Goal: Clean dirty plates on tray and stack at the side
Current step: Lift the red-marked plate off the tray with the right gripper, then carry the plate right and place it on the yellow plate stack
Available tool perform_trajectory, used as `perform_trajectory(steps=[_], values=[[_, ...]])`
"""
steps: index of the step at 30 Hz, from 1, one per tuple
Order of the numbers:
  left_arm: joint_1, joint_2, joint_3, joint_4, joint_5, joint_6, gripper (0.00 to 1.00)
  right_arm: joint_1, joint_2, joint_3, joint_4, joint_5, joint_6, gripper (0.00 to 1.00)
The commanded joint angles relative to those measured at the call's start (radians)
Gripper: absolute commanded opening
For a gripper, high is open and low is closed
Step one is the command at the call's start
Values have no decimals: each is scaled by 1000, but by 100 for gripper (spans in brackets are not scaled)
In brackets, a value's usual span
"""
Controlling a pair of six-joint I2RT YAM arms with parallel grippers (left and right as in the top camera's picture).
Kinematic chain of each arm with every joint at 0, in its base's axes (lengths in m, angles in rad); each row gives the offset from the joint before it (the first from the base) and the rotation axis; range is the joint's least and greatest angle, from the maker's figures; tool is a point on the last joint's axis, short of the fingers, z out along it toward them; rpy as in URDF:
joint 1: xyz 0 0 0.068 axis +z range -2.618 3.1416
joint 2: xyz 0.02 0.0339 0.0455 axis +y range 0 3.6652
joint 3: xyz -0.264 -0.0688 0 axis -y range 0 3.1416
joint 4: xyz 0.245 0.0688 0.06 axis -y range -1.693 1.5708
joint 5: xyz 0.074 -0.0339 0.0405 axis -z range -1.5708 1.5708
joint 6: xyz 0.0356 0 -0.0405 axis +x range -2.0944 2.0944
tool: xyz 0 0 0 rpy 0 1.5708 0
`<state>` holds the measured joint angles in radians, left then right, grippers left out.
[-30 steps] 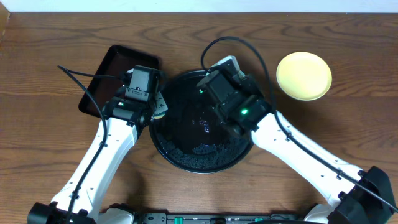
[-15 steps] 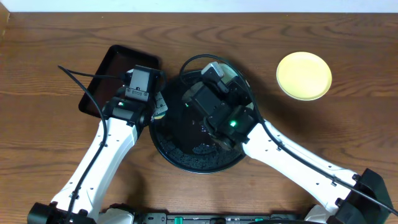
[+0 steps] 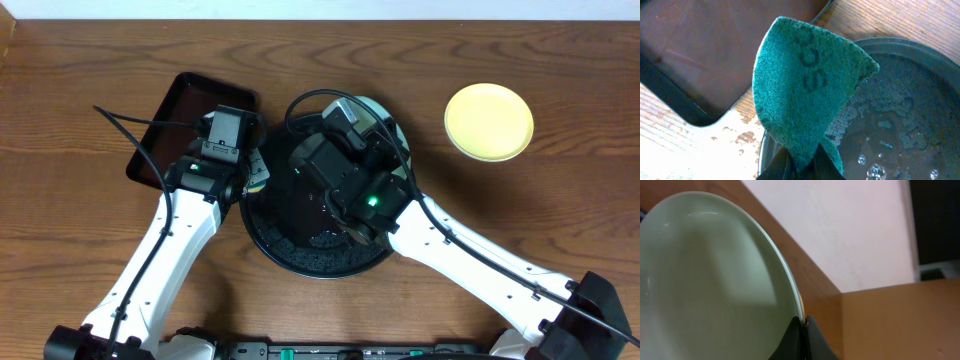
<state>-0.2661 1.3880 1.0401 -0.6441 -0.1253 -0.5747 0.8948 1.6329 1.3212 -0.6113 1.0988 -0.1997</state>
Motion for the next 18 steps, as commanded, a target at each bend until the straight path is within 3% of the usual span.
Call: perform_trajectory(steps=[1,6,18], values=[[4,5,-7,-6,3,13,7,-23,-19,12,-18,-122,117,1],[4,5,-7,-6,3,13,7,-149,-19,12,-55,-362,301,1],[4,5,-7,-7,3,13,7,-743,-18,12,-80,-1042,547,1]])
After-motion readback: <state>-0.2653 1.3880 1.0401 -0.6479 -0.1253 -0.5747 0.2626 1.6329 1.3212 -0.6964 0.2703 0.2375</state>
